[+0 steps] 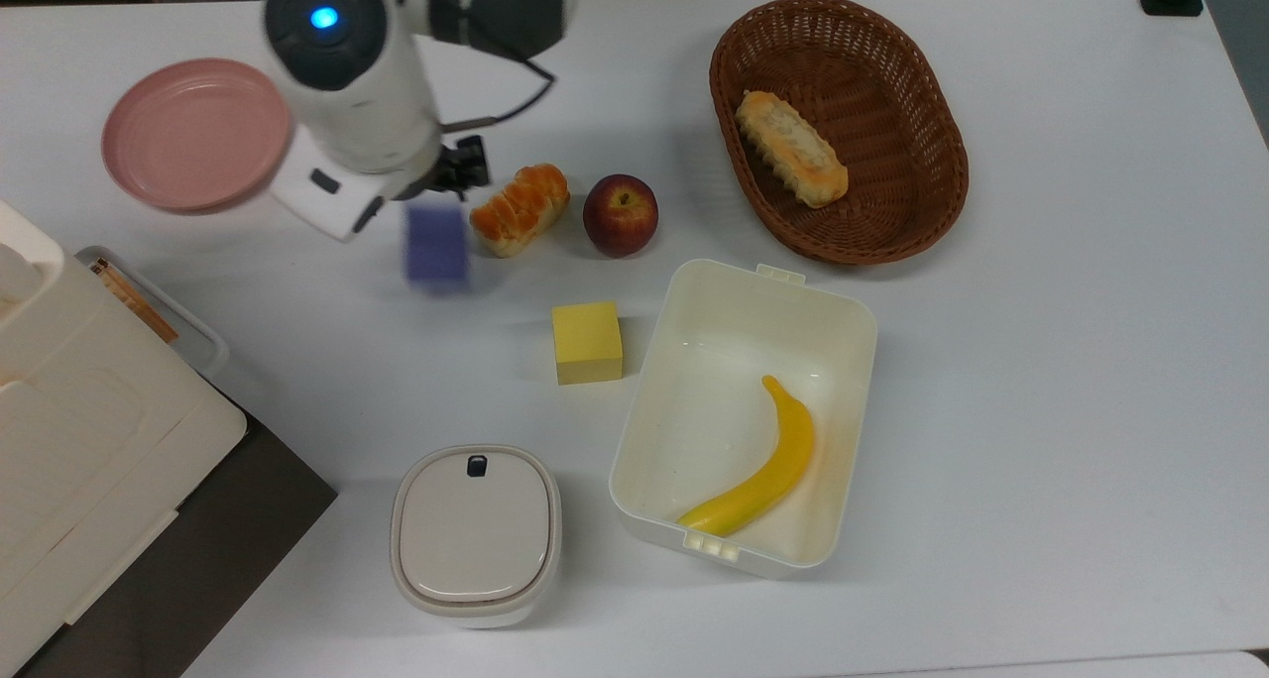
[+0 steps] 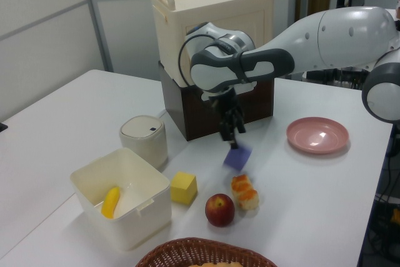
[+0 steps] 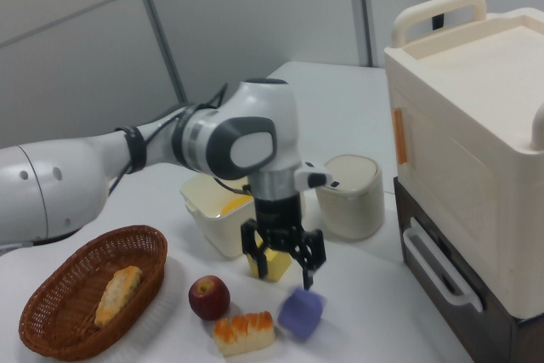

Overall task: Put the purple cube on the table
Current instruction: 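Lift the purple cube off the plate and lower it onto the table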

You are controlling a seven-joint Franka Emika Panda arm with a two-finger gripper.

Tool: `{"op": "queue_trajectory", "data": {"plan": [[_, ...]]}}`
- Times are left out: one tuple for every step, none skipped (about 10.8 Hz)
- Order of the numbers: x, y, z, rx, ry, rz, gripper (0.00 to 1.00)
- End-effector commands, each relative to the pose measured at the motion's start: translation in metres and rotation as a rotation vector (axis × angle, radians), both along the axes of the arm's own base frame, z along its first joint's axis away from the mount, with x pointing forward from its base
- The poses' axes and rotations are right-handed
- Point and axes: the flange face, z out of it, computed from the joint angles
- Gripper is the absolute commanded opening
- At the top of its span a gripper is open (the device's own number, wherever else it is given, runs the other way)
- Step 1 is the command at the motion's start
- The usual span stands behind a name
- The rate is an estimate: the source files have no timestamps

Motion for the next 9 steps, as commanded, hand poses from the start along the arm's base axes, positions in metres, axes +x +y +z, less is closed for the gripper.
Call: {"op": "queue_trajectory", "data": {"plan": [[0.0, 0.029, 0.043, -0.006, -0.109, -0.077, 1.0], [-0.005, 0.029, 0.068, -0.004, -0.149, -0.1, 1.0], [-0.013, 0.03, 0.097, 0.0, -0.193, -0.118, 1.0], [-0.022, 0.029, 0.128, 0.008, -0.243, -0.131, 1.0], [-0.029, 0.027, 0.146, 0.007, -0.276, -0.161, 1.0], [-0.03, 0.023, 0.149, -0.008, -0.283, -0.191, 1.0], [-0.032, 0.017, 0.151, -0.011, -0.285, -0.201, 1.0], [-0.034, 0.015, 0.154, -0.009, -0.288, -0.209, 1.0], [-0.034, 0.014, 0.154, -0.012, -0.289, -0.21, 1.0]]}}
